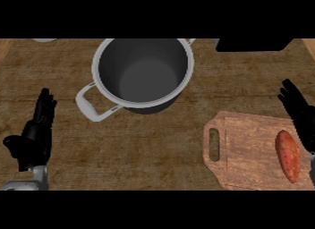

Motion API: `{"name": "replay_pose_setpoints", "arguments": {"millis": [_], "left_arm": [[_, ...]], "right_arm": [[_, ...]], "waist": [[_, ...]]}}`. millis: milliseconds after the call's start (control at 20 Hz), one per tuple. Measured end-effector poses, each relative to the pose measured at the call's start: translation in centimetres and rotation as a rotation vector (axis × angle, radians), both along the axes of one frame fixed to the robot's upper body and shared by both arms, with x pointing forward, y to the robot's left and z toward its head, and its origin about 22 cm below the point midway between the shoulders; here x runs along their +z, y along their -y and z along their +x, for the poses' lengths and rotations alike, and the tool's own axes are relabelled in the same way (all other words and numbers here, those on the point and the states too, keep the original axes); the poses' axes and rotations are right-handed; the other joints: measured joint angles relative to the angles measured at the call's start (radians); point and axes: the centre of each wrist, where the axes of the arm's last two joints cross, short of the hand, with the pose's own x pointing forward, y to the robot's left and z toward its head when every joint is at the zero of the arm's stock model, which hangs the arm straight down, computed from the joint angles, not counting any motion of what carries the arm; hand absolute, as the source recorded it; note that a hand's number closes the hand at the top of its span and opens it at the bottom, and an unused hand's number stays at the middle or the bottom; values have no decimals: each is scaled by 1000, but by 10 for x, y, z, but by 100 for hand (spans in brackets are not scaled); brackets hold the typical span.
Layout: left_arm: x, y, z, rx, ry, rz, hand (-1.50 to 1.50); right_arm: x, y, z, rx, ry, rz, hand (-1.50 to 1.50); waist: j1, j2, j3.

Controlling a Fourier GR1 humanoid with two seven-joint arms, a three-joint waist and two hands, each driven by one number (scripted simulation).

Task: Pick the sweet potato from the cutting board and place it in the pot

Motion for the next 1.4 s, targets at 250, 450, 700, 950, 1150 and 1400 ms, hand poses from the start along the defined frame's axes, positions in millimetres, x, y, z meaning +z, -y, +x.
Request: {"name": "replay_pose_setpoints", "arguments": {"millis": [250,450,700,950,1150,1400], "left_arm": [[-7,-27,-8,20,-79,87,0],[-11,-46,-17,30,-155,126,0],[-7,-58,-26,16,-218,135,0],[-3,-62,-26,-20,-225,138,0],[5,-59,-19,-38,-228,139,0],[7,-57,-11,-54,-225,145,0]], "right_arm": [[-12,52,-35,-214,-124,29,150],[-1,107,-69,-392,-137,-312,-150],[-11,108,-120,-495,30,-524,-150],[2,93,-163,-493,47,-552,-150],[31,91,-160,-425,-44,-575,-150],[71,81,-131,-320,-180,-604,-150]], "waist": [[-13,-25,-5],[-37,-28,-12],[-41,-40,-9],[-14,-36,-9],[1,-32,-9],[22,-28,-9]]}}
